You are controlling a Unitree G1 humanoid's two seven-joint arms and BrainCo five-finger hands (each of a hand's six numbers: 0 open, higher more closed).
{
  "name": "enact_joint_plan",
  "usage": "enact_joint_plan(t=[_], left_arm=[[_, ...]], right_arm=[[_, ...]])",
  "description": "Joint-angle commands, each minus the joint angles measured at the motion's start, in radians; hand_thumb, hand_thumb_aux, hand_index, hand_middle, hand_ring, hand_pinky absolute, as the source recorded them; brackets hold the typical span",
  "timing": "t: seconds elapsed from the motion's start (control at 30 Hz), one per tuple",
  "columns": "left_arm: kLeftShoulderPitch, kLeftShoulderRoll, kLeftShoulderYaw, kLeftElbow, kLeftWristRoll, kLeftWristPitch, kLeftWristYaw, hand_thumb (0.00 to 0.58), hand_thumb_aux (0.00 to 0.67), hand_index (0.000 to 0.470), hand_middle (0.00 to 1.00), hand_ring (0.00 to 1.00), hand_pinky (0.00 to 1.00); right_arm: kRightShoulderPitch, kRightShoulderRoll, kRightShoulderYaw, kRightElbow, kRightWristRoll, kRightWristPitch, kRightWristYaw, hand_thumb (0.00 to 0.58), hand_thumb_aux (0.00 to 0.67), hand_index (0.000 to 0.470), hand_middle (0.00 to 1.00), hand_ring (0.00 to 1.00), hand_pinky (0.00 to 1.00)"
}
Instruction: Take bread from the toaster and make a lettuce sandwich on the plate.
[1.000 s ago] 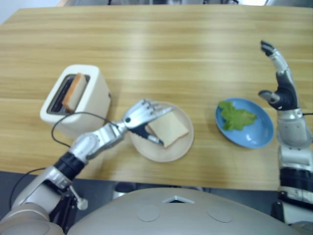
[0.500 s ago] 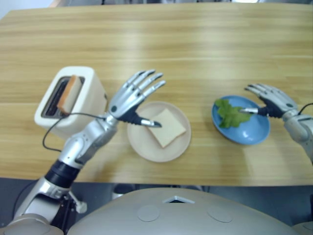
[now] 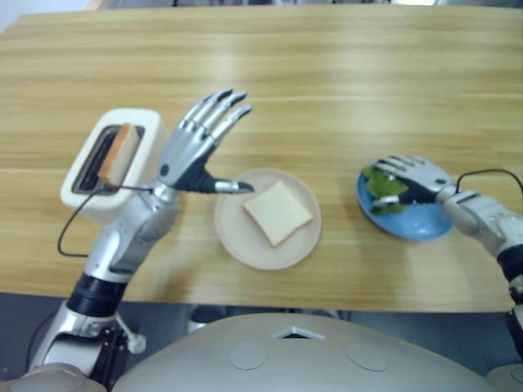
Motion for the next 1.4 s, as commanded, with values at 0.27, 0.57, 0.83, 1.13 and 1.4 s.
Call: enact_joint_plan(t=[0.27, 0.57, 0.83, 1.13, 1.4], left_arm=[[0.031, -0.012, 0.049, -0.015, -0.012, -0.017, -0.046, 0.0, 0.0, 0.0, 0.0, 0.0, 0.0], [0.037, -0.013, 0.068, -0.02, 0.002, -0.023, -0.059, 0.0, 0.0, 0.0, 0.0, 0.0, 0.0], [0.038, -0.014, 0.064, -0.013, 0.033, -0.023, -0.051, 0.0, 0.0, 0.0, 0.0, 0.0, 0.0], [0.029, -0.018, 0.06, -0.007, 0.061, -0.022, -0.044, 0.0, 0.0, 0.0, 0.0, 0.0, 0.0], [0.004, -0.027, 0.057, 0.013, 0.065, -0.024, -0.04, 0.0, 0.0, 0.0, 0.0, 0.0, 0.0]], right_arm=[[0.002, 0.001, 0.102, 0.063, -0.03, 0.022, 0.006, 0.036, 0.021, 0.014, 0.0, 0.0, 0.0], [-0.006, 0.006, 0.097, 0.042, -0.004, 0.03, -0.077, 0.58, 0.67, 0.46, 0.11, 0.11, 0.11], [-0.026, -0.01, 0.084, 0.011, -0.033, 0.073, -0.229, 0.58, 0.67, 0.46, 1.0, 1.0, 1.0], [-0.008, -0.039, 0.054, -0.119, -0.097, 0.139, -0.433, 0.566, 0.565, 0.388, 1.0, 1.0, 1.0], [0.07, -0.048, -0.016, -0.411, -0.106, 0.204, -0.499, 0.578, 0.633, 0.435, 1.0, 1.0, 1.0]])
